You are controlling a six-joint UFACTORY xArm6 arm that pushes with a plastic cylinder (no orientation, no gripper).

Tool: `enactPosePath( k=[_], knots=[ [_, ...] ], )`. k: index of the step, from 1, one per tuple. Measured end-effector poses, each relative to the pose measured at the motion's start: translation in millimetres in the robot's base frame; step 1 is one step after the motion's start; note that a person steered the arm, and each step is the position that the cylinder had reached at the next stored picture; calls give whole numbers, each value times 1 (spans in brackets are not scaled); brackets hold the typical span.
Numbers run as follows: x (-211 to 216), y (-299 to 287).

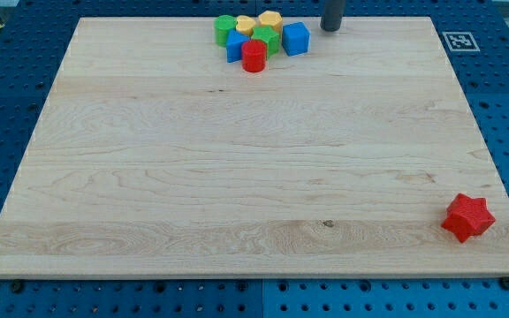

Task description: Place the green star at the left side of the red star

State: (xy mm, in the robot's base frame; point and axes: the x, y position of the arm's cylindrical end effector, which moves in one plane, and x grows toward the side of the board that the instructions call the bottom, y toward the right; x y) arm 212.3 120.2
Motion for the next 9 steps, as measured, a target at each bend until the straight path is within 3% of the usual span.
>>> enactPosePath(
  k=[5, 8, 9],
  knots=[
    [-20, -117],
    [-15, -124],
    [6, -124]
  ],
)
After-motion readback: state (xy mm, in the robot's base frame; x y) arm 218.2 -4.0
